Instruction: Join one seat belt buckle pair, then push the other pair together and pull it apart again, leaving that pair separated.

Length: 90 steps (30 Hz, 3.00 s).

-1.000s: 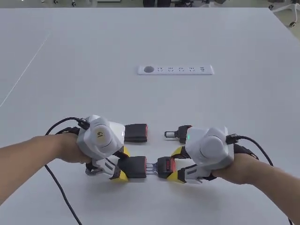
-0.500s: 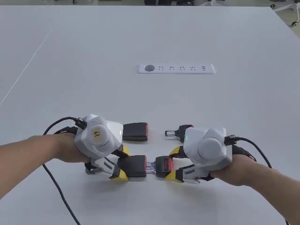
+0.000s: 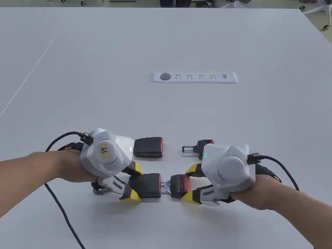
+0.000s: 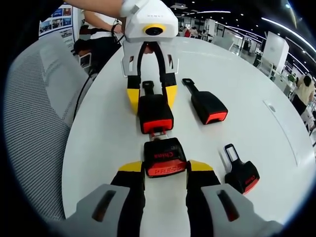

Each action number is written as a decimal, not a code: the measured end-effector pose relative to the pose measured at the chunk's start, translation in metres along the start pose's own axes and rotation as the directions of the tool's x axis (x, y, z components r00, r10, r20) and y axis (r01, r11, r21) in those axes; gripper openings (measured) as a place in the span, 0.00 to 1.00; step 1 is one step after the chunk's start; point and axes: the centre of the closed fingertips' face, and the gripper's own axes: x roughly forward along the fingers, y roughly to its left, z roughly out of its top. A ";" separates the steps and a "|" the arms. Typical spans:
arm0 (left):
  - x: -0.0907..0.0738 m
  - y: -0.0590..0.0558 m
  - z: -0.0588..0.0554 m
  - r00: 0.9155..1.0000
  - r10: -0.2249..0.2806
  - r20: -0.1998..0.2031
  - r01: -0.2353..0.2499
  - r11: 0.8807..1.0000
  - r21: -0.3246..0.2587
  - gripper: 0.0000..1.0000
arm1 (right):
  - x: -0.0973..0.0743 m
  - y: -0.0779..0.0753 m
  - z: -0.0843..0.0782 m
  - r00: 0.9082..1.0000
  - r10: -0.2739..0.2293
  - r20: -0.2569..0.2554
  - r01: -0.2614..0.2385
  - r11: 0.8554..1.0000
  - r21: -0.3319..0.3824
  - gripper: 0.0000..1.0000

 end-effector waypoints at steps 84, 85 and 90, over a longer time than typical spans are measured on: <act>-0.001 0.000 -0.001 0.998 -0.025 -0.052 0.027 0.999 0.040 0.33 | 0.008 0.004 0.008 1.000 -0.007 -0.011 0.007 0.999 -0.034 0.28; -0.001 0.000 -0.001 0.998 -0.025 -0.054 0.028 0.999 0.042 0.33 | 0.008 0.004 0.008 1.000 -0.007 -0.010 0.006 0.999 -0.035 0.28; -0.001 0.000 -0.001 0.999 -0.028 -0.038 0.029 0.999 0.022 0.33 | 0.006 0.004 0.008 1.000 -0.002 -0.001 0.002 0.999 -0.045 0.28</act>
